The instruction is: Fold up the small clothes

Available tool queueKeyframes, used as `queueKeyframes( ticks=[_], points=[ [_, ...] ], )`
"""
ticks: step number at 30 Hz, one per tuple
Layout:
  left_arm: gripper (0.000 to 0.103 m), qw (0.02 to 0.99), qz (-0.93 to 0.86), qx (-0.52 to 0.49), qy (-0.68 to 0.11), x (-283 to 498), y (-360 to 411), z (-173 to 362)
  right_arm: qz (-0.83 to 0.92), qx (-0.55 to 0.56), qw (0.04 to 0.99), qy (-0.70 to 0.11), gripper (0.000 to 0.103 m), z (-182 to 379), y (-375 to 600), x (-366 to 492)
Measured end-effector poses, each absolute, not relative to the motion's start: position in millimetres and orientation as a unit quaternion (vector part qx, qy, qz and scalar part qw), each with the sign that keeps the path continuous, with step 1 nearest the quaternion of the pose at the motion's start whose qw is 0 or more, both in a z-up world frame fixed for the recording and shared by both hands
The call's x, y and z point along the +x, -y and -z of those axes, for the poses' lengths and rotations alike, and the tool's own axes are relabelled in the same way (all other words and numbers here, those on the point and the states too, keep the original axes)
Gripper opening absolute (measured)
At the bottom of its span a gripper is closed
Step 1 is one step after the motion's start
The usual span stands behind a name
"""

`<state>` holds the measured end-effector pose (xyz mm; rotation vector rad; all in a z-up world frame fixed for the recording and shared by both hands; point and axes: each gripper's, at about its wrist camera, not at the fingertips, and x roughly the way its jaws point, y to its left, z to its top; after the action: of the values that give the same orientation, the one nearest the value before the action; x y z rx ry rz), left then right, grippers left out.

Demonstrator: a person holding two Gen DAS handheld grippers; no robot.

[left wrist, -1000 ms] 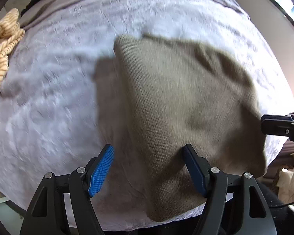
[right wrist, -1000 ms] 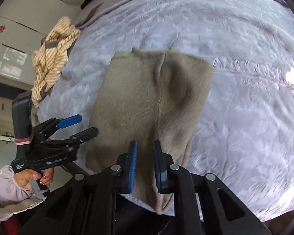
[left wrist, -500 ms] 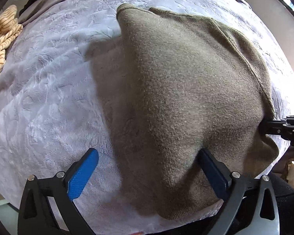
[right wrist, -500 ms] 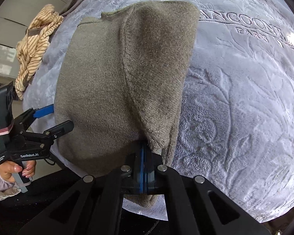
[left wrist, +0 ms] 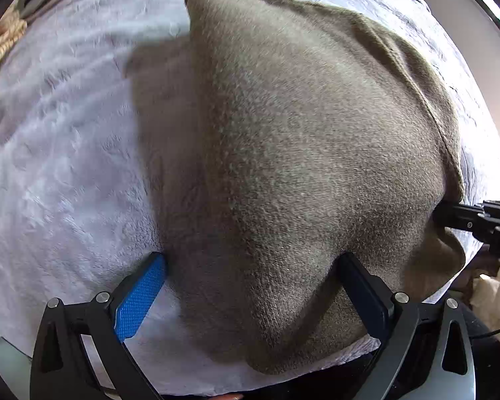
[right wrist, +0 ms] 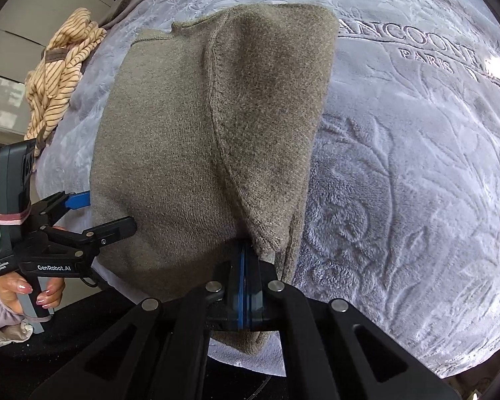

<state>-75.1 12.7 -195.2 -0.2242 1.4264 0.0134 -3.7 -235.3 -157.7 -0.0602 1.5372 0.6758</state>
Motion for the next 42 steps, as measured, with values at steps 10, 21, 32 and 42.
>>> queueKeyframes(
  ticks=[10, 21, 32, 42],
  points=[
    [0.102, 0.750, -0.017, -0.098, -0.654, -77, -14, 182, -0.281, 0.009, 0.668, -0.689, 0.000, 144, 254, 0],
    [0.102, 0.743, -0.029, -0.089, -0.663, -83, -34, 154, -0.211, 0.054, 0.675, -0.705, 0.062, 113, 288, 10],
    [0.102, 0.787, -0.070, -0.082, -0.608, -61, -37, 84, -0.204, 0.003, 0.707, -0.678, 0.084, 67, 244, 22],
    [0.102, 0.780, -0.116, -0.111, -0.605, -49, -41, 66, -0.203, -0.023, 0.722, -0.661, 0.103, 42, 210, 21]
  ],
)
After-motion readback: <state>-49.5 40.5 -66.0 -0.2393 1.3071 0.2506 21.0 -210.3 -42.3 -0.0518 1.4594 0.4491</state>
